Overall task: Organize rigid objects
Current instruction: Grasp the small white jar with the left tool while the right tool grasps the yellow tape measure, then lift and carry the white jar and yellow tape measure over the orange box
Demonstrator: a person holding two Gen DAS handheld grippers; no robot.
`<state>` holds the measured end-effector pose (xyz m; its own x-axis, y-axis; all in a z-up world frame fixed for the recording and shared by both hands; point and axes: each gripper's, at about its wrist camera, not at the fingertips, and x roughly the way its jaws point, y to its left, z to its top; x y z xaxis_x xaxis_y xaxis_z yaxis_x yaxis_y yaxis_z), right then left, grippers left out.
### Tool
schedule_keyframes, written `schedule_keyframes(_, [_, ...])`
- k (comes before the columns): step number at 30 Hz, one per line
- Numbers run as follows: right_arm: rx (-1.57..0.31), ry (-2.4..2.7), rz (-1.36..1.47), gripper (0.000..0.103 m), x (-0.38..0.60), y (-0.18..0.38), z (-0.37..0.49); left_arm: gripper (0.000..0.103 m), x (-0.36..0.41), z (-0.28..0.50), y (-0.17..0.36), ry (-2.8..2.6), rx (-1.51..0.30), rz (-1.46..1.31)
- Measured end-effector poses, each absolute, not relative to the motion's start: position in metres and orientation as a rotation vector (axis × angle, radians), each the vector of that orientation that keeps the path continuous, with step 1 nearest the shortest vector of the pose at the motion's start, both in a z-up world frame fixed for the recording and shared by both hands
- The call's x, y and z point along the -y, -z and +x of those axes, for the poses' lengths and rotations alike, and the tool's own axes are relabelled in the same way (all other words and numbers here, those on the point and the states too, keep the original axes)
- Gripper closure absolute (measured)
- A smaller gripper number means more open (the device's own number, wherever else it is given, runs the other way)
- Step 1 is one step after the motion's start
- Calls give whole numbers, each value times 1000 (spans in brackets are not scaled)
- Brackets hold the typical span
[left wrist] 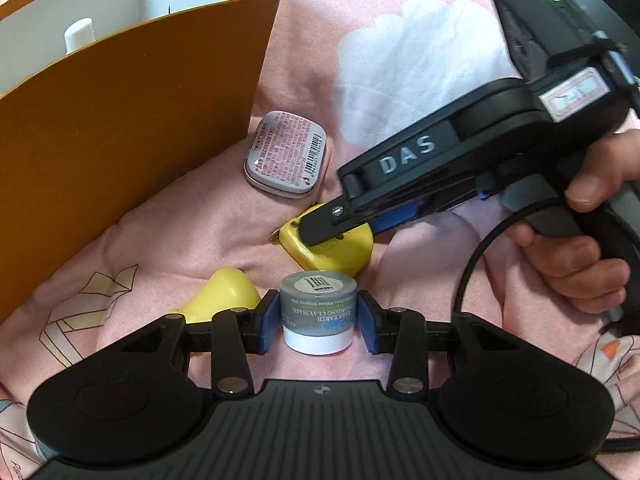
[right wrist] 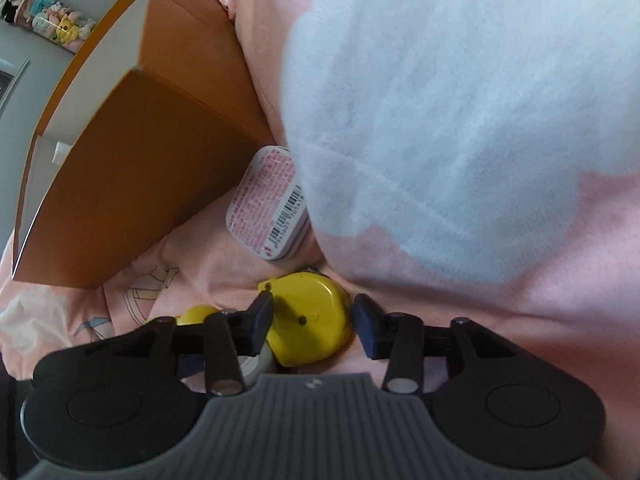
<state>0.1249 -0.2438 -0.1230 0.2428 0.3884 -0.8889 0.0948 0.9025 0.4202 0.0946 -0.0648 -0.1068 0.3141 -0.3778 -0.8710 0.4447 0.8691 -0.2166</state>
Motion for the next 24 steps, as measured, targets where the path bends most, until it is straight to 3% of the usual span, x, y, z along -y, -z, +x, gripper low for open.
schedule_keyframes(5, [-1343,-241,465,51,242,131,131,57,60,87,104,523,-1096,42])
schedule_keyframes(10, [-1333,-243,451,53,241,127,129,57,48,75,93,516,-1050,2])
schedule_keyframes(11, [-1329,-242,441,55,238,125,127,57,44,74,91,514,-1042,-14])
schedule_keyframes(12, [-1323,-238,425,71,234,124,126,57,40,74,89,511,-1036,-29])
schedule_keyframes(19, [-1293,-270,364,80,221,103,113,57,21,68,80,456,-1009,-87])
schedule_keyframes(24, [-1253,-279,332,81,213,90,108,57,10,71,71,409,-982,-123])
